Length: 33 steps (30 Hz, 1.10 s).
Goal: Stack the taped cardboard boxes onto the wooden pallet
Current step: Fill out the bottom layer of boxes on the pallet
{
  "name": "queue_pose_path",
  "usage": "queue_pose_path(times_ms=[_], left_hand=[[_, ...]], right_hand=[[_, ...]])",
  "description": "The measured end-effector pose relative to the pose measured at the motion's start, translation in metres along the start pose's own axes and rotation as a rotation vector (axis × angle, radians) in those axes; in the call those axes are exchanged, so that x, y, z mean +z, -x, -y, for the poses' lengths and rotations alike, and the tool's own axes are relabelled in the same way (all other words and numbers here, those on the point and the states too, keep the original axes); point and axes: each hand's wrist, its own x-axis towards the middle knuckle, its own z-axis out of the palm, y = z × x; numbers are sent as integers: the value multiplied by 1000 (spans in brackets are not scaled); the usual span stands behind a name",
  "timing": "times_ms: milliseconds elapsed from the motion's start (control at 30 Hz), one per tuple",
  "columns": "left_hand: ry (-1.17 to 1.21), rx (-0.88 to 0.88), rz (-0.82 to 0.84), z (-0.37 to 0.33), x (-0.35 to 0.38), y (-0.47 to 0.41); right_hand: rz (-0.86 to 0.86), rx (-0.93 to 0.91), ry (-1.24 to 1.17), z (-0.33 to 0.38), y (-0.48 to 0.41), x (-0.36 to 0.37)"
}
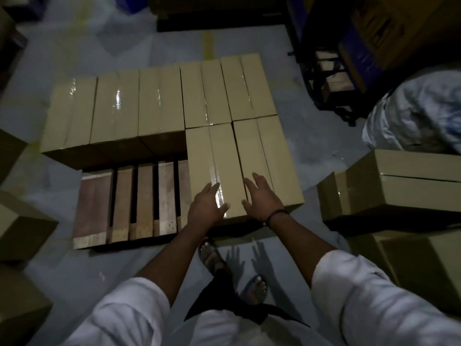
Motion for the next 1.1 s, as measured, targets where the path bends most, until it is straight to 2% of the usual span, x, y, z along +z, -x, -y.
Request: queue_pose_path(times_ms=[233, 367, 767, 933, 1100], left_hand=[[-11, 214, -107, -76, -58, 24], [3, 360, -99, -113, -70, 20], [-11, 809, 161, -207, -38, 6], [-35, 941, 286, -242, -8, 24], [-115, 996, 391, -269, 28, 34]], right_hand=[[-281, 0, -75, 3, 41, -77], [-397, 70, -107, -9, 61, -104], [-678, 539, -288, -55, 150, -103], [-787, 744, -397, -73, 192, -86], [-860, 937, -485, -96, 234, -78]])
